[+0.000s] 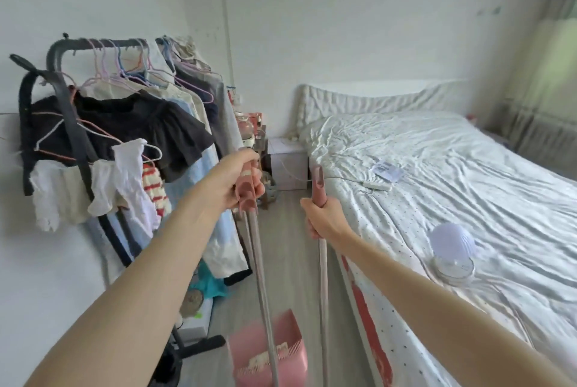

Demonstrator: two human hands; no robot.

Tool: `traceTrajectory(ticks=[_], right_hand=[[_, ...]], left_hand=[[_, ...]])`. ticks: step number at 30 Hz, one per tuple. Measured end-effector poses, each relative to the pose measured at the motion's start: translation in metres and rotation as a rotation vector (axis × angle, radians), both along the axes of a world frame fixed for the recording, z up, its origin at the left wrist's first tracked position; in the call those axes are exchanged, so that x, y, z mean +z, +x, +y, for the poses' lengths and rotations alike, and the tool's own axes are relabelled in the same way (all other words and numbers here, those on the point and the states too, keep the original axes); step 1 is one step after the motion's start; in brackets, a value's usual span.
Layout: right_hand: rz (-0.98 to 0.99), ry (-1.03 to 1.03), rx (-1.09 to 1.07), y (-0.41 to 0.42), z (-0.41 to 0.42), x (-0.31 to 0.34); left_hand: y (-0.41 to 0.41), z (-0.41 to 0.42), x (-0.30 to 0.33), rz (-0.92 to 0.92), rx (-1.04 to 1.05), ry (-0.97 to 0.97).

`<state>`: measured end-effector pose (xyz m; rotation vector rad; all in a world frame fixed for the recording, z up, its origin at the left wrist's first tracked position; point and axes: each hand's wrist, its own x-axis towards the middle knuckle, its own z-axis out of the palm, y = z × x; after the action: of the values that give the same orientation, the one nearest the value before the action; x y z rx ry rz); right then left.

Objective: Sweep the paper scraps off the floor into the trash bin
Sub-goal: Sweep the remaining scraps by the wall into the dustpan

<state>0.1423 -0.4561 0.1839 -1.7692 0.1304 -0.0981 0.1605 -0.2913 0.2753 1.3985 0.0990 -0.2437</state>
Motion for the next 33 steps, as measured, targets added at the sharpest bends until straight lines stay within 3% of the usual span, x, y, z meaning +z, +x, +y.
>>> traceTrajectory(ticks=[7, 19, 33], right_hand=[[0.067, -0.044, -0.229, -0.103, -0.056, -0.014], [0.04, 0.094, -0.732, -0.288, -0.223, 0.009], [0.036, 0.139, -1.119, -0.459, -0.478, 0.014]], left_hand=[[-0.051, -0.06, -0.015, 0.054, -0.336, -0.078], [-0.173, -0.277, -0.049, 0.267, -0.897, -0.031], [-0.301, -0.58, -0.076, 0.303, -1.166, 0.08]])
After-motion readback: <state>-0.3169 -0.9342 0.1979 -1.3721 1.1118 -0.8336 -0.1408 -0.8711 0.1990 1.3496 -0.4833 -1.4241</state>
